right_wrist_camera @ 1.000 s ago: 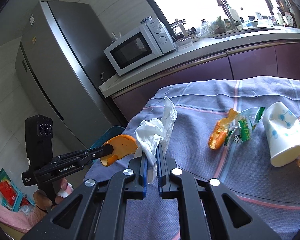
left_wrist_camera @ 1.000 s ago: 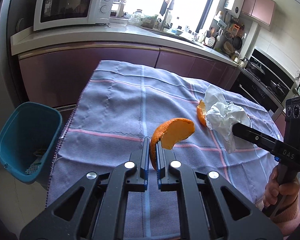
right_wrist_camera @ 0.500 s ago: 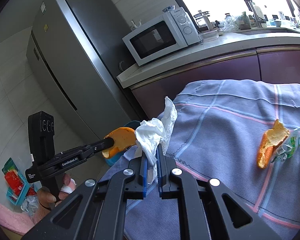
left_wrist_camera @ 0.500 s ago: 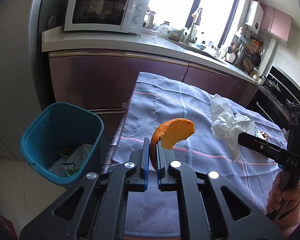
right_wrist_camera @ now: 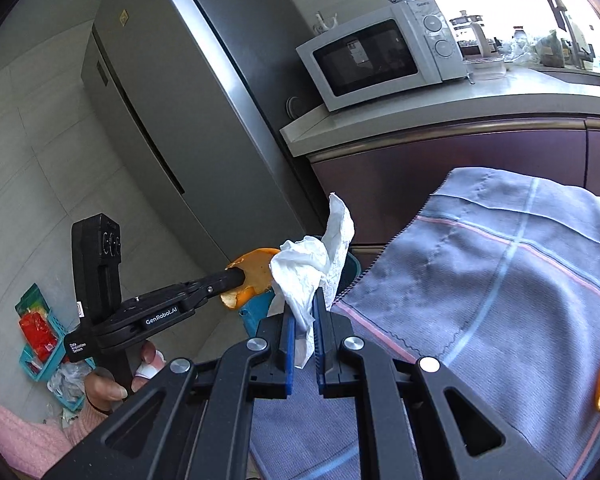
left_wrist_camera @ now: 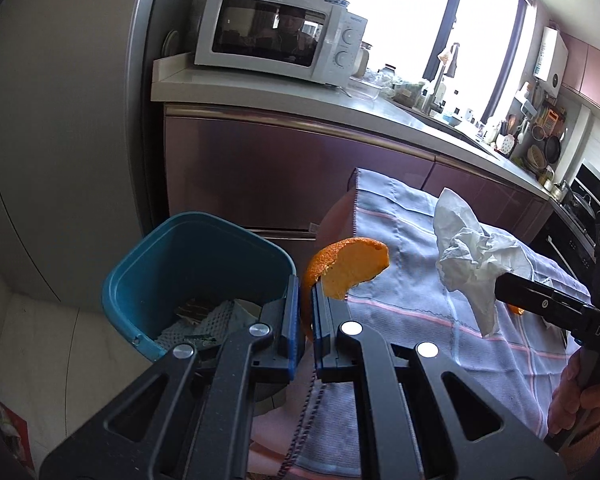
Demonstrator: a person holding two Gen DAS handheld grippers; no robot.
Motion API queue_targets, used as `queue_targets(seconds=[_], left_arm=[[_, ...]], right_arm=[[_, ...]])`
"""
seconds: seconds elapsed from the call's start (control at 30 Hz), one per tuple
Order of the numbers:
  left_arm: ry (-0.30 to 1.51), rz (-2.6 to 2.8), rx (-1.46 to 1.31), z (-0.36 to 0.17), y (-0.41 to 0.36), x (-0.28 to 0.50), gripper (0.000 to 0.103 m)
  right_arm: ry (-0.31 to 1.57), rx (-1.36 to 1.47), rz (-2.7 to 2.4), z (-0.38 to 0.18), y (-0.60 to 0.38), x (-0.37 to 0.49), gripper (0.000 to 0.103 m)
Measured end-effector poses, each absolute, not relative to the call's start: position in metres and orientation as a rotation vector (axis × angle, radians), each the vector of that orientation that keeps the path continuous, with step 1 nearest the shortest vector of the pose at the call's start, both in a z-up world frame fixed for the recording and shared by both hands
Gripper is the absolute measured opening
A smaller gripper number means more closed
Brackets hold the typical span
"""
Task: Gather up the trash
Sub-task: 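Carry the peel and tissue to the teal bin and open both tools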
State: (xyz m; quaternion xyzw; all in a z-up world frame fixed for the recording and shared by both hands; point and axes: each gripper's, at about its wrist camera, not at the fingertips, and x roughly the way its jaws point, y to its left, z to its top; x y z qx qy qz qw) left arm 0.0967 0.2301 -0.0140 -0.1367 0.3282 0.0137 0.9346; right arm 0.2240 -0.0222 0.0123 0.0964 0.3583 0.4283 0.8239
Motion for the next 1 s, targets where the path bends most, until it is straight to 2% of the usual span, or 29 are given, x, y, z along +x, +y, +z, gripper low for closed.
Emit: queue_targets(seconds=[0.37, 1.0], left_arm=[[0.673, 0.104, -0.306, -0.027, 0.27, 0.1, 0.006], [0.739, 0.198, -0.322, -0.061, 0.296, 0.125, 0.007]], right_arm=[[0.817, 0.17, 0.968, 0.002, 0.03, 0.244, 0.007], [0.938, 0.114, 0.979, -0.032, 0.093, 0.284, 0.007]])
